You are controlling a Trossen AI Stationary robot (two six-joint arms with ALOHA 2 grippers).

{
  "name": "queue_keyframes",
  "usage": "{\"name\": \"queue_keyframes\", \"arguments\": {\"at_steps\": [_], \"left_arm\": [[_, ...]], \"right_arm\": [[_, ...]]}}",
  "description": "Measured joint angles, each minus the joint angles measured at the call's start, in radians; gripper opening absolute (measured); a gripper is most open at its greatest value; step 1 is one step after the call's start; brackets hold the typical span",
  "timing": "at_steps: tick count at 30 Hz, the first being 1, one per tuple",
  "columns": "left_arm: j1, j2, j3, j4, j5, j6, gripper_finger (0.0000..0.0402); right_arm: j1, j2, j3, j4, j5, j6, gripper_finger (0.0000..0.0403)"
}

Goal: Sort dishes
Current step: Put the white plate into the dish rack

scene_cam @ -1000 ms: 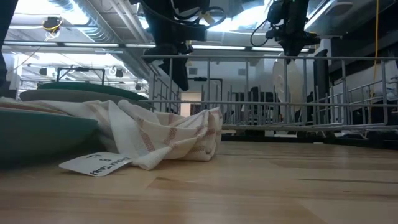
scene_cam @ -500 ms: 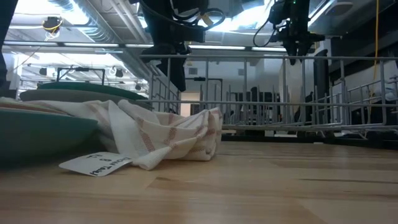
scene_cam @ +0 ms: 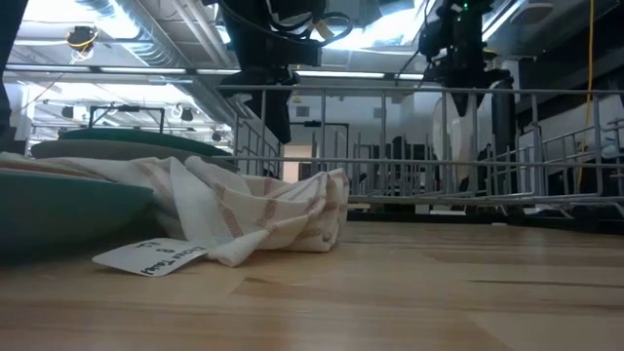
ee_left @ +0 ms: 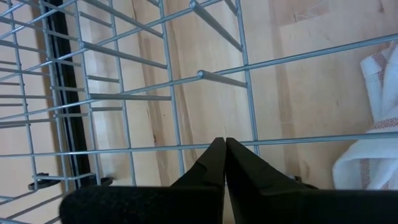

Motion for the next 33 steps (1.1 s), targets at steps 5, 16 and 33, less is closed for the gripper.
{"name": "queue_keyframes", "arguments": {"at_steps": [5,16,33], "left_arm": [[0.0,0.0,0.0,-0.002,0.001,0.003,0.0003],[-0.004,0.0,-0.001,-0.013,0.01,0.003,0.0003],[-0.008,0.0,-0.001,-0.008,0.018,-0.002,0.0003]], "right_arm": [[0.0,-0.002,-0.042,0.004,-0.005,-0.024,0.0126],[-0.001,0.004,-0.065,-0.007,-0.054,-0.026,0.0126],[0.0,0.008,-0.068,-0.007,-0.04,-0.021,0.0134]]}}
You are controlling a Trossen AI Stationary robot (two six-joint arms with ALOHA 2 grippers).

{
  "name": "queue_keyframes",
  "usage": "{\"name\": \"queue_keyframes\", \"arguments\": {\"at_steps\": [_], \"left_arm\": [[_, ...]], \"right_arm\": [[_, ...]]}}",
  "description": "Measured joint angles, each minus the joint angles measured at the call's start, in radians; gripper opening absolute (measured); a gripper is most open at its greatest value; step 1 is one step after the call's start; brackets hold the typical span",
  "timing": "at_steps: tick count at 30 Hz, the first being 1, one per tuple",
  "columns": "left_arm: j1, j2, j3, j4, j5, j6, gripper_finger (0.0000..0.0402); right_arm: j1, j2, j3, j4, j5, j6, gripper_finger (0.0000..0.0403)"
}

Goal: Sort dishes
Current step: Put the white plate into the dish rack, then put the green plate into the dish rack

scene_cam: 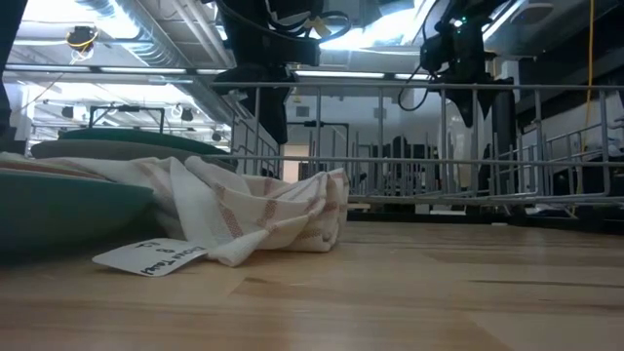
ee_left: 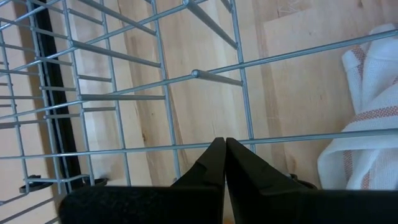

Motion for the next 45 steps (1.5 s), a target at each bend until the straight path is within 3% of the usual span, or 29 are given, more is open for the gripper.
{"name": "queue_keyframes", "arguments": {"at_steps": [16,35,45], "left_arm": [[-0.002,-0.002,0.0,0.002,0.0,-0.016,0.0004],[-0.018,-0.085,-0.001,0.008,-0.002,-0.027,0.0004],[-0.017,-0.085,0.0,0.008,0.0,-0.043,0.0004]], "right_arm": [[0.0,0.007,0.0,0.003,0.052,-0.001,0.0256],[0.0,0.003,0.0,0.002,0.032,-0.086,0.0257],[-0.002,-0.068,0.094,0.003,0.163,-0.103,0.0257]]}}
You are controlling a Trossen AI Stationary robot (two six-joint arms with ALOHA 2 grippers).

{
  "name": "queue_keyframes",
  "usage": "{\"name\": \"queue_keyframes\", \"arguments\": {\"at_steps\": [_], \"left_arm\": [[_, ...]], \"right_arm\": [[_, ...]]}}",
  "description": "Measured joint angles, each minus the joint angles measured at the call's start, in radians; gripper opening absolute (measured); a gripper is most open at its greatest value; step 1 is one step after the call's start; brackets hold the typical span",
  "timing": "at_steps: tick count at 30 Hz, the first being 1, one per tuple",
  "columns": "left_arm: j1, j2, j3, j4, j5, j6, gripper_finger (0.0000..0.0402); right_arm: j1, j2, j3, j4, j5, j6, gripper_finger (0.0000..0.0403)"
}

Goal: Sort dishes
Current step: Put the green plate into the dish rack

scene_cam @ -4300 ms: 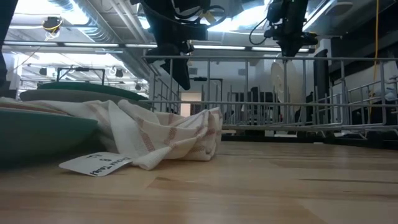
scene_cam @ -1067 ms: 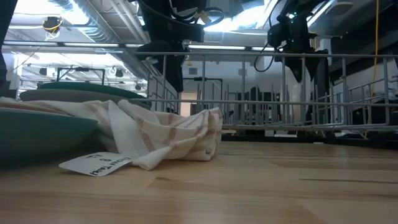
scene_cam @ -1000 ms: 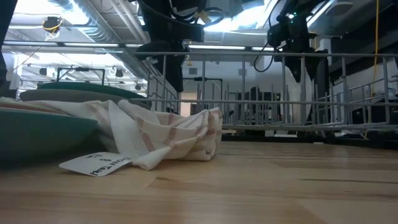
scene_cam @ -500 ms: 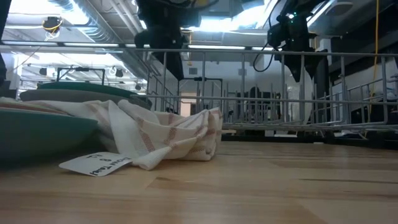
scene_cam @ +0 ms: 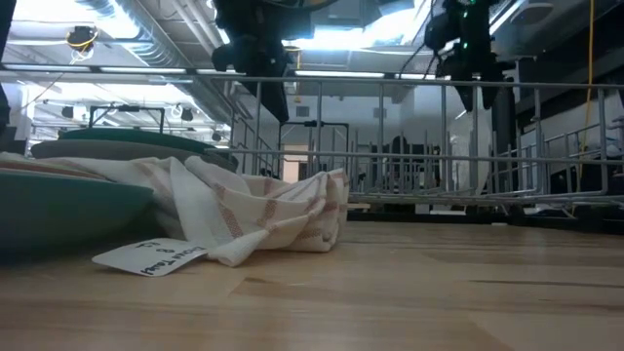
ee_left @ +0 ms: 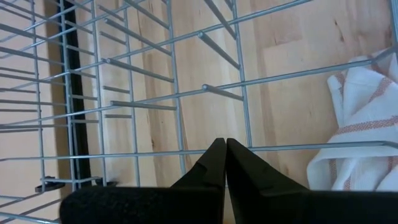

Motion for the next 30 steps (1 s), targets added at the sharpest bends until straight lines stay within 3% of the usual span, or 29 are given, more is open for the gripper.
{"name": "queue_keyframes", "arguments": {"at_steps": [8,19,25,30], "left_arm": [[0.0,-0.022,0.007,-0.066,0.0,-0.026,0.0004],[-0.037,-0.129,0.109,-0.518,0.001,-0.319,0.0004],[-0.08,-0.178,0.082,-0.669,0.009,-0.558,0.0004],[-0.11,-0.18,0.046,-0.688,0.071,-0.588,0.0004]], "right_arm": [[0.003,-0.063,0.147,0.001,-0.008,-0.004,0.0257],[0.012,-0.097,0.216,0.001,-0.399,-0.012,0.0257],[0.126,-0.095,0.17,0.065,-0.429,-0.081,0.0257],[0.257,-0.095,0.137,0.152,-0.429,-0.144,0.0257]]}}
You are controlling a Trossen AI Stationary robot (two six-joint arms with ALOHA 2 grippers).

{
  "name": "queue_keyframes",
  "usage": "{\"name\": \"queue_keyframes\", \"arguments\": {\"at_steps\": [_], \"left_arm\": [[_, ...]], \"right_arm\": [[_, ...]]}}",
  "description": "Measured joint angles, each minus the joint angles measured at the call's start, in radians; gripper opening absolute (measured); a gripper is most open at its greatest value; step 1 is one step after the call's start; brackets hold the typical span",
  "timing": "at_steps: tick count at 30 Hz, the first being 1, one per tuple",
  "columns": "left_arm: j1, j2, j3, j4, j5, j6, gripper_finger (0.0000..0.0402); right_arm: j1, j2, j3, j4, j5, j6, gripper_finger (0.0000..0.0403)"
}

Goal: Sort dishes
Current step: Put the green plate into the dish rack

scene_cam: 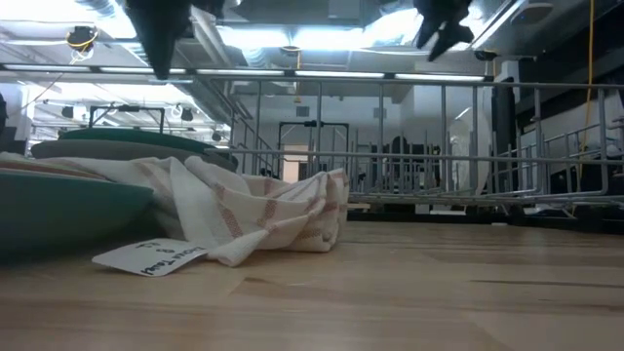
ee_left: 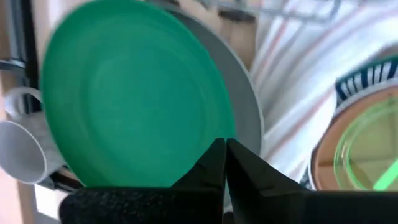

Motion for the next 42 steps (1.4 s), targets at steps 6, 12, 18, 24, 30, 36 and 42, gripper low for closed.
{"name": "queue_keyframes", "arguments": {"at_steps": [6,12,18,24,30,36,42], "left_arm": [[-0.001,0.0,-0.101,-0.005,0.08,-0.072,0.0051],[-0.002,0.0,-0.204,0.018,0.09,-0.015,0.0132],[-0.001,0.0,-0.275,0.097,0.087,-0.003,0.0168],[0.0,0.0,-0.342,0.145,0.04,0.012,0.0164],[-0.001,0.0,-0.374,0.158,0.011,0.013,0.0112],[-0.001,0.0,-0.374,0.157,0.006,0.014,0.0017],[-0.002,0.0,-0.372,0.136,0.003,0.041,0.0006]], "right_arm": [[0.149,0.0,-0.006,0.052,0.0,-0.083,0.0257],[0.252,0.0,-0.006,0.067,0.013,-0.149,0.0257],[0.319,0.0,-0.006,0.067,0.091,-0.155,0.0257],[0.363,0.0,-0.006,0.067,0.106,-0.155,0.0257],[0.382,0.0,-0.006,0.067,0.108,-0.155,0.0257],[0.382,0.0,-0.006,0.067,0.109,-0.155,0.0257],[0.382,0.0,-0.006,0.067,0.107,-0.236,0.0257]]}}
